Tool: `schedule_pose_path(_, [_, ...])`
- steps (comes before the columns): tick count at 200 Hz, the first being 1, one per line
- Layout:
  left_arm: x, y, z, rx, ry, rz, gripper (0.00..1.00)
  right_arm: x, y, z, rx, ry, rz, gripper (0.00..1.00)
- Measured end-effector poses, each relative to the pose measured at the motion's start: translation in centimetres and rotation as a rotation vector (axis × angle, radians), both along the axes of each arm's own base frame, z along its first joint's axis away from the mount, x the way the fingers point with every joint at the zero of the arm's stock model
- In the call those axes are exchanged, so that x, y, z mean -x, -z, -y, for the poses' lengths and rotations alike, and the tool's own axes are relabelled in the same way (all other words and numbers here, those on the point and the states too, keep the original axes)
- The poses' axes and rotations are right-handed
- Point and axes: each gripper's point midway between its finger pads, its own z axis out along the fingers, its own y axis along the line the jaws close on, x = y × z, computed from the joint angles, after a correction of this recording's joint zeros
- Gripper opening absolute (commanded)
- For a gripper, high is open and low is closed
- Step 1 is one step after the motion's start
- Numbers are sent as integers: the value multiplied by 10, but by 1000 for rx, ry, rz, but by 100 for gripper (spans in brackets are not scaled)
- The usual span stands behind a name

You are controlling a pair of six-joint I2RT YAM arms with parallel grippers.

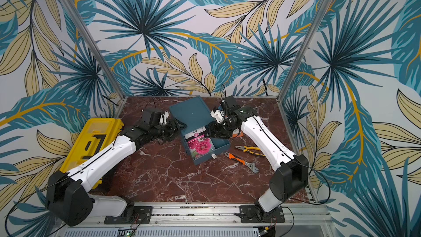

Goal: Take the seed bags out of the drawer
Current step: Pick up the seed packet from the drawer.

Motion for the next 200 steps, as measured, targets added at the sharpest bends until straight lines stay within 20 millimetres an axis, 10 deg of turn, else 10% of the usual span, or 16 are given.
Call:
schedule_pose_path(98, [0, 0, 0, 3, -3, -4, 65, -1, 21, -6, 31, -22, -32, 52])
schedule_pose_path(200, [0, 0, 0, 3, -4, -4, 65, 0, 22, -17, -35, -4, -65, 14])
